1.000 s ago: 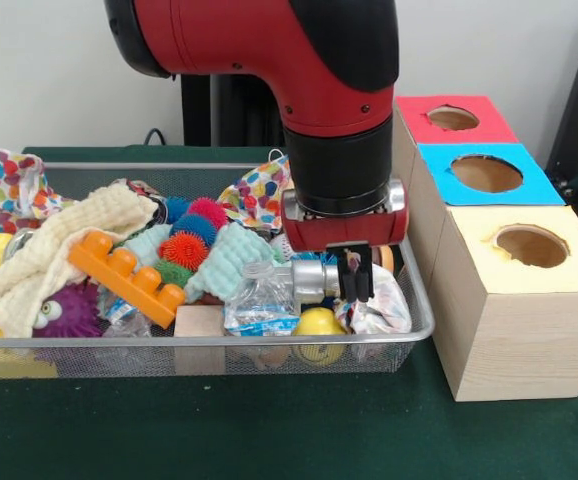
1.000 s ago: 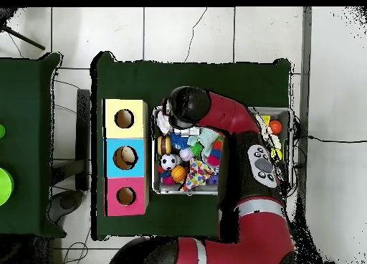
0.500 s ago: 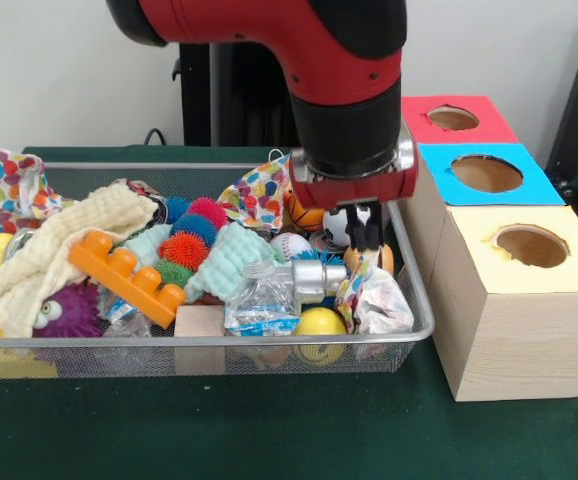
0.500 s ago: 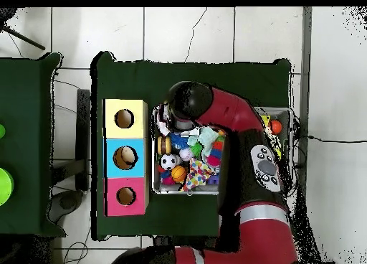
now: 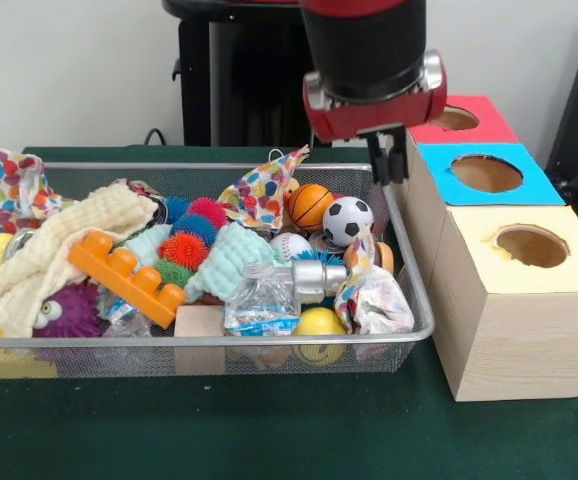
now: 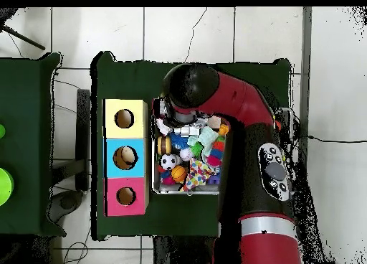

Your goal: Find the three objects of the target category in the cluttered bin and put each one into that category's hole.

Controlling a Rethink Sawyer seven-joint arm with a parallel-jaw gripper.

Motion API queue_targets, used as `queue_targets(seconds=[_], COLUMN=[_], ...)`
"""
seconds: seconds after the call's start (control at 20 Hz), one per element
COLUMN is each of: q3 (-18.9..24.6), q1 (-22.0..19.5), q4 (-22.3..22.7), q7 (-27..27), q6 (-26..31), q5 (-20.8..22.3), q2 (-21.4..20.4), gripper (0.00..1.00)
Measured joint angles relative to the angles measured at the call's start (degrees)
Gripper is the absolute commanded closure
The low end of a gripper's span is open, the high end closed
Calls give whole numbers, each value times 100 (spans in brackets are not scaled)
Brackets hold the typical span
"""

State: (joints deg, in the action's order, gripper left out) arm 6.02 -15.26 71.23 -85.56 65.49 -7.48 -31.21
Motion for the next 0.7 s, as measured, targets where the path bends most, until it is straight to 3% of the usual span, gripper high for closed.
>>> queue_targets(seconds=[0.35, 0.7], q3=[0, -1], q1=[20, 1], q4=[-185, -183], q7=[0, 0], q6=[-81, -736], q5=[-81, -85], q2=[-163, -115], gripper=[100, 100])
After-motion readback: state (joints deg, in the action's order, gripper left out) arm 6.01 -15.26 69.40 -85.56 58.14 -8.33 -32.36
